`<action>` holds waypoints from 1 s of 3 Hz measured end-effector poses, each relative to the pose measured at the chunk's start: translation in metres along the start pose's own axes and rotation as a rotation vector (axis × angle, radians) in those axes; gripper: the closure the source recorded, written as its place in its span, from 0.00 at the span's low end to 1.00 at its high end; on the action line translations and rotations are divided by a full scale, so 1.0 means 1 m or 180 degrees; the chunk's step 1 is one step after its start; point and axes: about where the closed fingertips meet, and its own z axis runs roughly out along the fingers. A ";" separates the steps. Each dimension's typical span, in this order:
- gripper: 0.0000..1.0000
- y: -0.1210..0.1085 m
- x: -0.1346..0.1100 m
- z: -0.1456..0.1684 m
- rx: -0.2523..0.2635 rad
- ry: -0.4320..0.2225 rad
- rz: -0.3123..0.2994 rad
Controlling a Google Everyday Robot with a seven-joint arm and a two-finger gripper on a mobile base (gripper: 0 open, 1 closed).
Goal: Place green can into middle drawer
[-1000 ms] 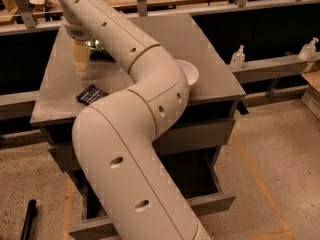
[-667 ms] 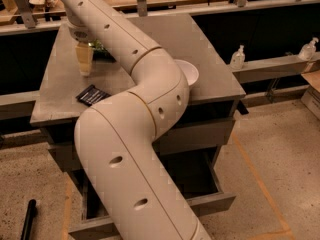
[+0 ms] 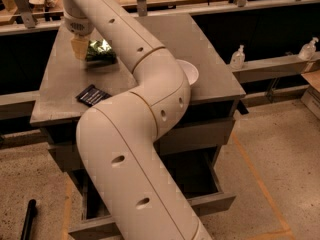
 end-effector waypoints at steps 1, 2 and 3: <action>0.86 0.000 -0.016 -0.027 -0.0011 -0.0398 -0.0021; 1.00 -0.002 -0.014 -0.061 -0.0051 -0.0828 0.0097; 1.00 -0.003 0.018 -0.108 -0.0113 -0.1171 0.0425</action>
Offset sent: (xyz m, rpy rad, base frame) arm -0.0302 -0.0433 0.1167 0.4532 0.0632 0.0521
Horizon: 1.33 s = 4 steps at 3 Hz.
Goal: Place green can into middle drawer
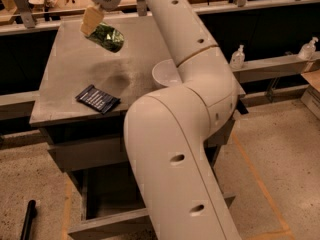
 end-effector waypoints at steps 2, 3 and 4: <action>1.00 0.009 0.054 -0.077 0.0070 -0.0167 0.0624; 1.00 0.009 0.052 -0.075 0.0070 -0.0168 0.0609; 1.00 0.010 0.047 -0.074 0.0094 -0.0178 0.0579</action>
Offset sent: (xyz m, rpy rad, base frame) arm -0.0158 -0.0593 0.0350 0.1063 0.0533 -0.1087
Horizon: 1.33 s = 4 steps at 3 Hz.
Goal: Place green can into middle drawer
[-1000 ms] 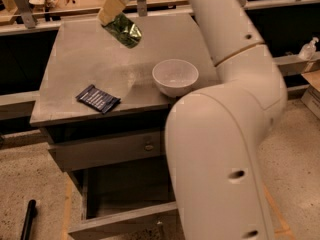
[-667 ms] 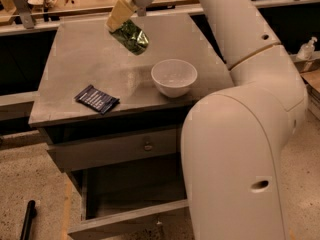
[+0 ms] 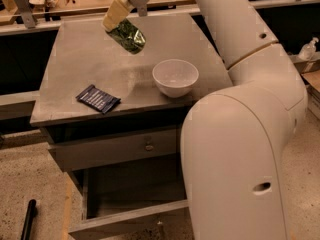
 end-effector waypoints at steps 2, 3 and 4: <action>1.00 0.073 -0.054 -0.083 0.0087 -0.0764 -0.0384; 1.00 0.157 -0.100 -0.161 0.0340 -0.1245 -0.0710; 1.00 0.208 -0.122 -0.185 0.0526 -0.1373 -0.0861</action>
Offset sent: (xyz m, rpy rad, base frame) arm -0.2649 -0.0121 0.0525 0.4985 -0.2685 0.0911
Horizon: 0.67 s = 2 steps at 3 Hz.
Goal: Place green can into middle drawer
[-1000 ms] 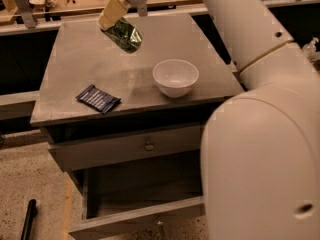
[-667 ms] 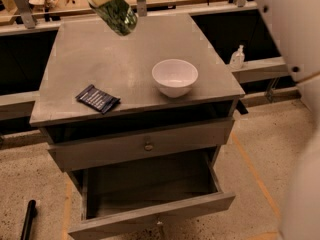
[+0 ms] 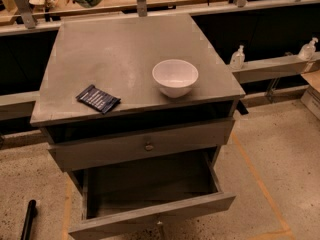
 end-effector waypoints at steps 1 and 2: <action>1.00 -0.005 0.021 -0.002 -0.0037 -0.0072 0.0235; 1.00 0.021 0.020 -0.002 -0.0120 -0.0380 0.0421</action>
Offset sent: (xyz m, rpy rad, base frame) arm -0.0538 -0.1135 -0.0999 0.4813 0.3142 -0.0723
